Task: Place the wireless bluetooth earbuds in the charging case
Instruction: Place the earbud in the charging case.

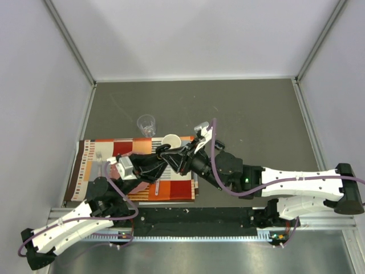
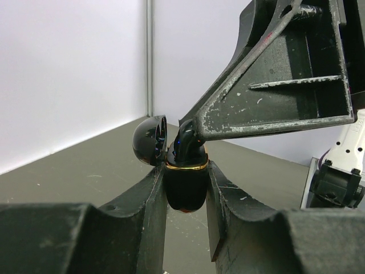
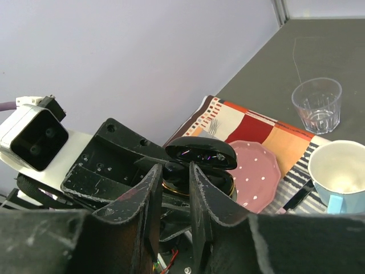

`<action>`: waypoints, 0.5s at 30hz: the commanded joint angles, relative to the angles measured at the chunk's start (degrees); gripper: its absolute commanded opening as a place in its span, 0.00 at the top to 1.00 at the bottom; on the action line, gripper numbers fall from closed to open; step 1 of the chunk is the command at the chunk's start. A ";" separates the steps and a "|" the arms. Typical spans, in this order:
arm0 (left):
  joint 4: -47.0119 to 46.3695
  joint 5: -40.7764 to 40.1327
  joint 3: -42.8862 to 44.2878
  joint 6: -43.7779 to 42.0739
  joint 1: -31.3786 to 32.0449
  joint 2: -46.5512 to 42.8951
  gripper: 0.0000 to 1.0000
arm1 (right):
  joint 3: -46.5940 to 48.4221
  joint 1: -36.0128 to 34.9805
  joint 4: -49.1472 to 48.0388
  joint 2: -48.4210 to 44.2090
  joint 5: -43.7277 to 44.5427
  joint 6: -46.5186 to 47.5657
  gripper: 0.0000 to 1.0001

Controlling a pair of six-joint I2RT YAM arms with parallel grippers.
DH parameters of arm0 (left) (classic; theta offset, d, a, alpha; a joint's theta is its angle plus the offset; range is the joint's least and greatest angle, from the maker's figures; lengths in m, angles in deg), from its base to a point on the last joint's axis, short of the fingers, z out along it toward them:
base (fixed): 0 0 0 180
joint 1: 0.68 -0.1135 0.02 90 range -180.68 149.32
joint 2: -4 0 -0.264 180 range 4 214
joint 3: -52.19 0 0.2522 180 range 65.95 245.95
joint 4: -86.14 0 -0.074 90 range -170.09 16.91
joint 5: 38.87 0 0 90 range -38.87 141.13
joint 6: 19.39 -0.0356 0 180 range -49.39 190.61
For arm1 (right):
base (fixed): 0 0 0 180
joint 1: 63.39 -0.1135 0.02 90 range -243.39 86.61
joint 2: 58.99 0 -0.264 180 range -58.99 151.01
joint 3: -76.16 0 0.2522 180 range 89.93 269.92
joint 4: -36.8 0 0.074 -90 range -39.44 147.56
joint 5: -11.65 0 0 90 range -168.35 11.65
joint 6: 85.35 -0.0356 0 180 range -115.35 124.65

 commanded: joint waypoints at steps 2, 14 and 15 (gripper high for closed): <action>-4.69 0.36 0.62 0.34 -0.06 -0.75 1.00 | 1.21 -0.31 0.72 -1.61 3.10 -0.34 0.77; -4.34 0.71 0.62 -0.01 -0.06 -0.57 1.00 | 4.11 -0.23 4.14 0.67 1.79 0.10 0.77; -4.16 0.98 0.71 -0.10 -0.06 -0.40 1.00 | 4.46 -0.23 4.67 0.85 1.96 0.19 0.77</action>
